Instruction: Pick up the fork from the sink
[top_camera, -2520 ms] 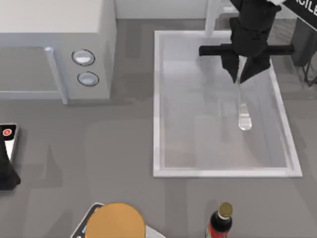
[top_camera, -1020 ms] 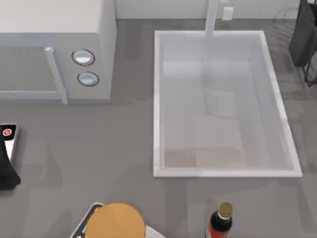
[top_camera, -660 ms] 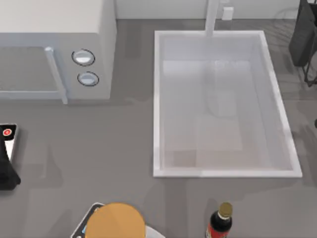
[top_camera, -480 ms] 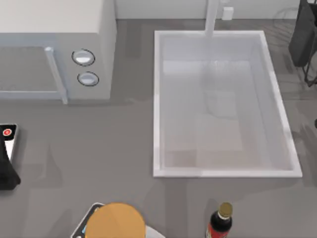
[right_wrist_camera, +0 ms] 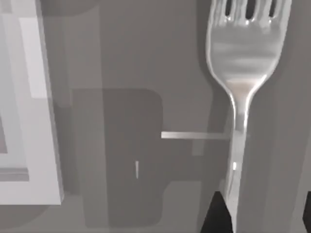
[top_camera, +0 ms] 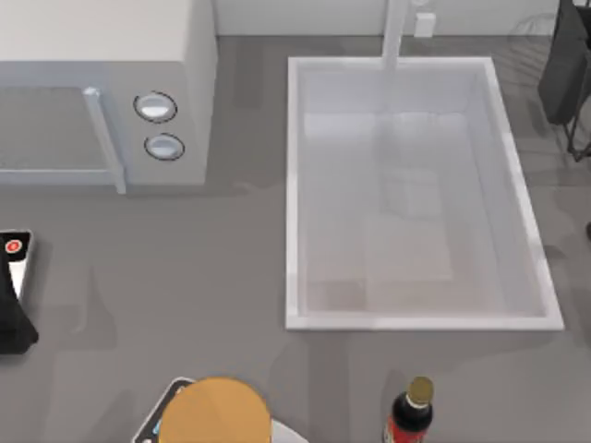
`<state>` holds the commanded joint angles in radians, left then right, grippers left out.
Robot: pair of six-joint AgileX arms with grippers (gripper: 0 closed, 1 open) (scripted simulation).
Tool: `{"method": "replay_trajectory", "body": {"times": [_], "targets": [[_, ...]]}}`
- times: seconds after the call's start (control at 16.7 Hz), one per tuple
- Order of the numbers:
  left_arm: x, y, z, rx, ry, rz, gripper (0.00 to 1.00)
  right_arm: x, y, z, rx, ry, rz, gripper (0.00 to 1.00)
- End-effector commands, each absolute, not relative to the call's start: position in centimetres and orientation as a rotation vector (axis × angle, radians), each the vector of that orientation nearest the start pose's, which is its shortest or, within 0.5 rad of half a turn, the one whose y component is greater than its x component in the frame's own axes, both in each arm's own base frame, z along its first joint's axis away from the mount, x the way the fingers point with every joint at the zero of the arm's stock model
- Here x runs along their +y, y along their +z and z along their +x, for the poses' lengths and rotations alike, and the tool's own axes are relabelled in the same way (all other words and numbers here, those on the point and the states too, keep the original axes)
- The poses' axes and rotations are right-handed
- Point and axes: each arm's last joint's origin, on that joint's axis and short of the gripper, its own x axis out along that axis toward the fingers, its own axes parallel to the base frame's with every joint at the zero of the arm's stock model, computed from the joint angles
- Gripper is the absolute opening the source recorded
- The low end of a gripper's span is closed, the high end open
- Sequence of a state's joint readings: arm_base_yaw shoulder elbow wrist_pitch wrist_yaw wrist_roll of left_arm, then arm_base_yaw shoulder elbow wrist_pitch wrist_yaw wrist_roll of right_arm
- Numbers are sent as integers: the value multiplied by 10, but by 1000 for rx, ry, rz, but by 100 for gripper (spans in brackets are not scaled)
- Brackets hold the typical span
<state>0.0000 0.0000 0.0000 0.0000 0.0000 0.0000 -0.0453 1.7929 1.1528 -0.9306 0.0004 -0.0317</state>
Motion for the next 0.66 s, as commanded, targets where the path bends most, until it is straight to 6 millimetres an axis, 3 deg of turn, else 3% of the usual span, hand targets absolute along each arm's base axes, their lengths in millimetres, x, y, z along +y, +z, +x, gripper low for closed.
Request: {"method": "replay_trajectory", "body": {"times": [0.3,0.66], "targets": [[-1,160,106,0,0,0,100,-12,160,316,1571,-8,8,98],[-1,160,106,0,0,0,100,-12,160,316,1571,-8,8,100]]}}
